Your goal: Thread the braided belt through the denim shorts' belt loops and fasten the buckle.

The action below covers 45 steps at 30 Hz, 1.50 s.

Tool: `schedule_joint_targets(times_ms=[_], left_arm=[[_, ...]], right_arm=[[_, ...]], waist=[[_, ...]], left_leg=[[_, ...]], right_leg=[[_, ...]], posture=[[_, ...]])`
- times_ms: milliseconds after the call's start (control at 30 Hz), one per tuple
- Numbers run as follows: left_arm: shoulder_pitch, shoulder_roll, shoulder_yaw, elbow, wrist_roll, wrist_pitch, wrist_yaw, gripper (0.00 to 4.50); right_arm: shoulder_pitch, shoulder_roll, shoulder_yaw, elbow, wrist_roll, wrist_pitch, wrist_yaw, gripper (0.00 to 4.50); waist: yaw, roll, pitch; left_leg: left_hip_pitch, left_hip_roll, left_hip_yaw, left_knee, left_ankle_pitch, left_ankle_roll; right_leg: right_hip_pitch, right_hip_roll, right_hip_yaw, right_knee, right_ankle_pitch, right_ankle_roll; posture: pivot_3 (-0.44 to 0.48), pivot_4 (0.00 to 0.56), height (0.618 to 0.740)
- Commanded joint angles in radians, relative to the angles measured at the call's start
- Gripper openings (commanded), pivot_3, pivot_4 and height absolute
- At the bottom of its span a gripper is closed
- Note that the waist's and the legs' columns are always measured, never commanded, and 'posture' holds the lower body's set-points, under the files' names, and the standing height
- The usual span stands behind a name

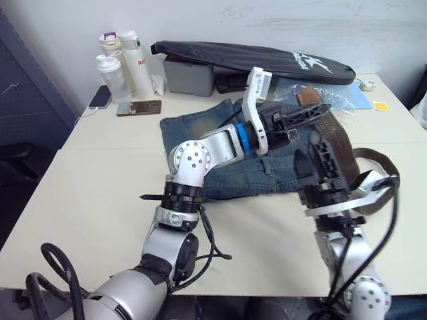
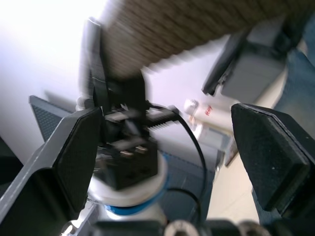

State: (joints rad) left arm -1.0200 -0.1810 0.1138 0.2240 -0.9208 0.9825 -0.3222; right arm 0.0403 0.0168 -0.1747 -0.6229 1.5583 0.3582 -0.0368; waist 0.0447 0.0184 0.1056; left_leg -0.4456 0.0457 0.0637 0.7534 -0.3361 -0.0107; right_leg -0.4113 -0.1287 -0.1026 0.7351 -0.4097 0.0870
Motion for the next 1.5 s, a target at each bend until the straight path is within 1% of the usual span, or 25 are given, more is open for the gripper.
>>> schedule_joint_targets(times_ms=[33,133,333,433,700,733,800,900,1000,1033,1333,1400,1467,1500], left_arm=[[0.012,-0.049,0.011,-0.038,-0.032,-0.003,0.010,0.00],[0.017,-0.048,0.011,-0.039,-0.032,-0.005,0.023,0.00],[0.017,-0.032,-0.001,-0.031,-0.010,-0.005,0.036,0.00],[0.012,-0.031,-0.009,-0.024,-0.003,-0.009,0.035,0.00],[0.005,-0.020,-0.025,0.000,0.023,-0.033,0.017,0.00],[0.002,-0.018,-0.028,0.005,0.032,-0.039,0.013,0.00],[-0.004,-0.015,-0.028,0.017,0.044,-0.051,0.007,0.00],[-0.008,-0.014,-0.030,0.027,0.057,-0.062,0.001,0.00],[-0.004,-0.017,-0.034,0.024,0.062,-0.060,-0.001,0.00],[-0.002,-0.017,-0.035,0.022,0.063,-0.060,-0.002,0.00],[0.008,-0.009,-0.038,0.010,0.070,-0.049,0.004,0.00],[0.015,0.005,-0.025,-0.012,0.038,-0.020,-0.012,0.00],[0.003,0.044,-0.030,-0.013,0.051,-0.025,-0.052,0.98],[-0.005,0.066,-0.040,-0.009,0.071,-0.036,-0.074,1.29]], right_arm=[[-0.048,0.020,-0.015,0.005,-0.028,-0.059,0.030,4.43],[-0.072,0.041,-0.024,0.009,-0.044,-0.102,0.053,4.43],[-0.075,0.058,-0.024,-0.016,-0.074,-0.154,0.119,4.43],[-0.072,0.067,-0.031,-0.019,-0.094,-0.182,0.129,4.43],[-0.055,0.039,-0.023,-0.022,-0.084,-0.170,0.156,4.43],[-0.054,0.038,-0.023,-0.024,-0.087,-0.172,0.160,4.19],[-0.054,0.039,-0.022,-0.026,-0.089,-0.175,0.163,3.57],[-0.053,0.041,-0.020,-0.028,-0.092,-0.177,0.160,2.10],[-0.050,0.039,-0.017,-0.034,-0.092,-0.174,0.163,0.43],[-0.049,0.038,-0.016,-0.035,-0.092,-0.174,0.164,0.01],[-0.053,0.029,-0.032,-0.033,-0.100,-0.187,0.162,0.01],[-0.056,0.008,-0.048,-0.033,-0.103,-0.186,0.160,0.01],[-0.058,-0.027,-0.070,-0.030,-0.100,-0.179,0.163,0.00],[-0.059,-0.045,-0.083,-0.028,-0.097,-0.180,0.160,0.00]], waist=[[-0.003,0.000,0.000],[-0.007,0.000,0.000],[-0.012,0.000,0.000],[-0.016,0.000,0.000],[-0.018,0.000,0.000],[-0.018,0.000,0.000],[-0.018,0.000,0.000],[-0.018,0.000,0.000],[-0.018,0.000,0.000],[-0.018,0.000,0.000],[-0.018,0.000,0.000],[-0.018,0.000,0.000],[-0.018,0.000,0.000],[-0.018,0.000,0.000]], left_leg=[[0.000,0.000,0.000,0.000,0.000,0.000],[0.000,0.000,0.000,0.000,0.000,0.000],[-0.001,0.001,0.001,0.000,0.000,0.000],[-0.001,0.001,0.001,0.000,0.000,0.000],[0.000,0.001,0.001,0.000,0.000,0.000],[0.000,0.001,0.001,0.000,0.000,0.000],[0.000,0.001,0.001,0.000,0.000,0.000],[0.000,0.001,0.001,0.000,0.000,0.000],[-0.001,0.001,0.001,0.000,0.000,0.000],[-0.001,0.001,0.001,0.000,0.000,0.000],[0.000,0.001,0.001,0.000,0.000,0.000],[0.000,0.001,0.001,0.000,0.000,0.000],[0.000,0.001,0.001,0.000,0.000,0.000],[0.000,0.001,0.001,0.000,0.000,0.000]], right_leg=[[-0.001,0.000,0.000,0.000,0.000,0.000],[-0.001,0.000,0.000,0.001,0.000,0.000],[-0.002,0.000,0.000,0.002,0.000,0.000],[-0.002,0.000,-0.001,0.002,0.000,0.000],[-0.002,0.000,0.000,0.002,0.000,0.000],[-0.002,0.000,0.000,0.002,0.000,0.000],[-0.002,0.000,0.000,0.002,0.000,0.000],[-0.002,0.000,0.000,0.002,0.000,0.000],[-0.002,-0.001,0.000,0.002,0.000,0.000],[-0.002,-0.001,0.000,0.002,0.000,0.000],[-0.002,-0.001,0.000,0.002,0.000,0.000],[-0.002,-0.001,0.000,0.002,0.000,0.000],[-0.002,-0.001,0.000,0.002,0.000,0.000],[-0.002,-0.001,0.000,0.002,0.000,0.000]], posture=[[0.000,0.150,0.622],[0.000,0.150,0.622],[0.000,0.150,0.622],[0.000,0.150,0.622],[0.000,0.150,0.622],[0.000,0.150,0.622],[0.000,0.150,0.622],[0.000,0.150,0.622],[0.000,0.150,0.622],[0.000,0.150,0.622],[0.000,0.150,0.622],[0.000,0.150,0.622],[0.000,0.150,0.622],[0.000,0.150,0.622]])
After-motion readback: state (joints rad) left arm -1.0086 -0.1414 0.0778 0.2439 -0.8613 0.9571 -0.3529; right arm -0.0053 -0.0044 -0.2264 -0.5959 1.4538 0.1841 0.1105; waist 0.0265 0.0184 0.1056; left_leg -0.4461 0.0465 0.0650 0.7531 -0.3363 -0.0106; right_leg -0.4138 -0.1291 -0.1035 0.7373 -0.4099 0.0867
